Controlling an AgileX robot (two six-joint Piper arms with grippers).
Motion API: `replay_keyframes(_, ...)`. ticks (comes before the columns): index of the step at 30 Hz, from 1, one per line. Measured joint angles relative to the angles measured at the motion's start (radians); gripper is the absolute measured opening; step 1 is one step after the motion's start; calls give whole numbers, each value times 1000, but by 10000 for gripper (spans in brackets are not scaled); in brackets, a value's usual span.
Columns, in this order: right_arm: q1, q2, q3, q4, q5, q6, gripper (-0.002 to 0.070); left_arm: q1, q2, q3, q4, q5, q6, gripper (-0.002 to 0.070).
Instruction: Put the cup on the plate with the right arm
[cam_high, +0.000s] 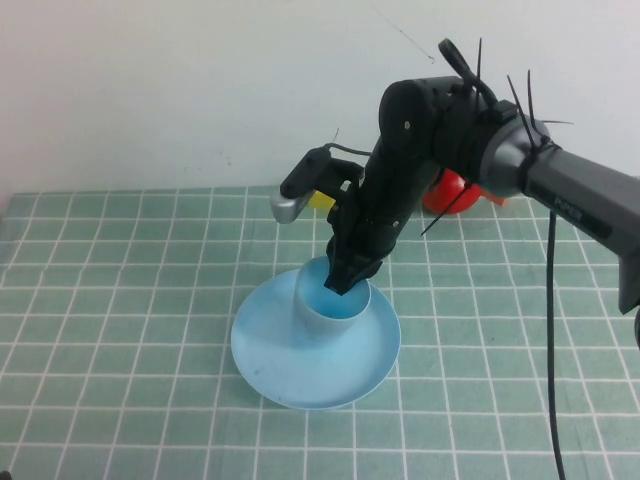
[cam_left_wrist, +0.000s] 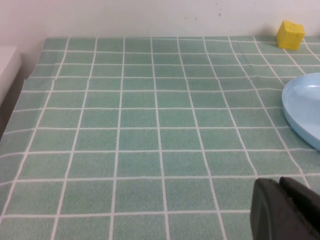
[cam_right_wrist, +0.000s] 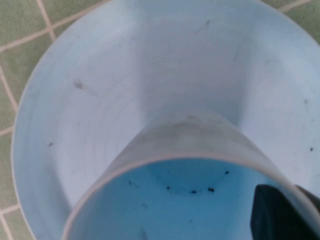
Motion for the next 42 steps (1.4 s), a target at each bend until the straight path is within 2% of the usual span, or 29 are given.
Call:
replay_keyframes(4,0,17,0,-13,20,2,20,0,0,0,0,0,0,-3)
replay_keyframes(7,0,22,0,-16,30,21,56,0,0,0,0,0,0,-3)
replay_keyframes(9,0,22,0,-16,32,46,127,0,0,0,0,0,0,-3)
replay_keyframes(14,0,22,-8,-16,27,135,362,0,0,0,0,0,0,-3)
replay_keyframes(16,0,22,-36,-16,45,162,411,0,0,0,0,0,0,-3)
replay_keyframes(19,0,20,-111,-32,89,202,436,0,0,0,-2,0,0,-3)
replay_keyframes(22,-2,-9,-195,-55,104,257,421,0,0,0,-2,0,0,-3)
replay_keyframes(24,-4,-48,-248,-74,106,285,375,0,0,0,-2,0,0,-3)
replay_keyframes(29,-4,-228,-287,-157,112,294,100,0,0,0,-2,0,0,-3)
replay_keyframes(31,-4,-299,-289,-209,112,307,43,0,0,0,-2,0,0,-3)
replay_keyframes(36,-4,-477,-222,-337,112,324,8,0,0,0,-2,0,0,-3)
replay_keyframes(42,-4,-700,96,-447,112,345,4,0,0,0,-2,0,0,-3)
